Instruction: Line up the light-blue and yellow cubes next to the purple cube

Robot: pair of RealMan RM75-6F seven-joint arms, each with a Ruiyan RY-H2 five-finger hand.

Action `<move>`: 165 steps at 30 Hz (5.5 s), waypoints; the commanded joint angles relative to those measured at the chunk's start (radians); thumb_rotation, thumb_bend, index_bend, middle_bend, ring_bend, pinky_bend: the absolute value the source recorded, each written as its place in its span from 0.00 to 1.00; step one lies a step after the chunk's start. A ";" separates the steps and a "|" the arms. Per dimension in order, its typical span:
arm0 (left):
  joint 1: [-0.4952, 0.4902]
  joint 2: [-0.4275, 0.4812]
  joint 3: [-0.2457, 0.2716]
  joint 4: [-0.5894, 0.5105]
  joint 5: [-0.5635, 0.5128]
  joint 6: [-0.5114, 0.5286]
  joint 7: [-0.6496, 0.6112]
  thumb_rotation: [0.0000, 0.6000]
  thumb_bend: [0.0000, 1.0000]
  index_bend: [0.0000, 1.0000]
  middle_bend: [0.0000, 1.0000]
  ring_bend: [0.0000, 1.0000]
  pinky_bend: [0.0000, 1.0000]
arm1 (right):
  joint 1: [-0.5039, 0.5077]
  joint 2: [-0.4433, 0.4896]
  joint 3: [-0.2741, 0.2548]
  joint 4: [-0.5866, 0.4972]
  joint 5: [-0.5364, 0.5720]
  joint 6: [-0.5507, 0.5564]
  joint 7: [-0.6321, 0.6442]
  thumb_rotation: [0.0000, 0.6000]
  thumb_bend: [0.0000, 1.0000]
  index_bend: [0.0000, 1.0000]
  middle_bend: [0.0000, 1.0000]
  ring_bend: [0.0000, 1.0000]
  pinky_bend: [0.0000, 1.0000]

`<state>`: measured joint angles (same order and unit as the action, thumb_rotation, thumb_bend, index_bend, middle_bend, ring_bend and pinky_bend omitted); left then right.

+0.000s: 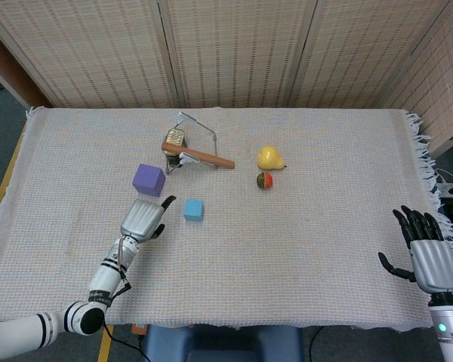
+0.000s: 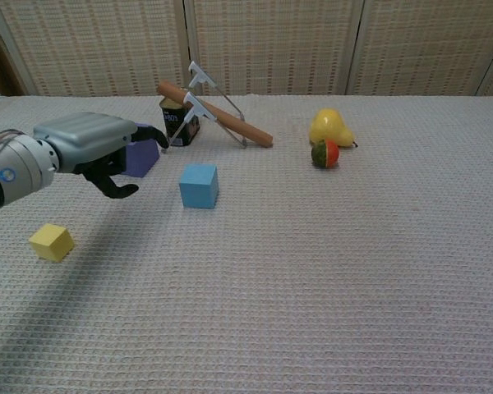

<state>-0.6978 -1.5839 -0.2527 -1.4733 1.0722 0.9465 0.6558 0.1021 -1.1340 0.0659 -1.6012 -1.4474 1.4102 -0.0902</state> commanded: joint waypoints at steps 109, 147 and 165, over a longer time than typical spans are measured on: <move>-0.017 -0.080 0.081 0.537 0.126 -0.042 -0.455 1.00 0.38 0.21 1.00 1.00 1.00 | 0.000 0.008 -0.007 -0.040 0.044 -0.025 -0.047 0.56 0.10 0.00 0.00 0.00 0.00; 0.096 -0.014 0.155 0.339 0.158 0.032 -0.388 1.00 0.63 0.28 1.00 1.00 1.00 | -0.006 0.019 -0.013 -0.048 0.034 -0.022 -0.037 0.56 0.10 0.00 0.00 0.00 0.00; 0.083 -0.041 0.130 0.410 0.132 -0.011 -0.415 1.00 0.63 0.24 1.00 1.00 1.00 | 0.000 0.020 -0.011 -0.051 0.050 -0.038 -0.048 0.56 0.10 0.00 0.00 0.00 0.00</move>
<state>-0.6142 -1.6236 -0.1215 -1.0651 1.2058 0.9372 0.2416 0.1016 -1.1145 0.0546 -1.6523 -1.3979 1.3726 -0.1377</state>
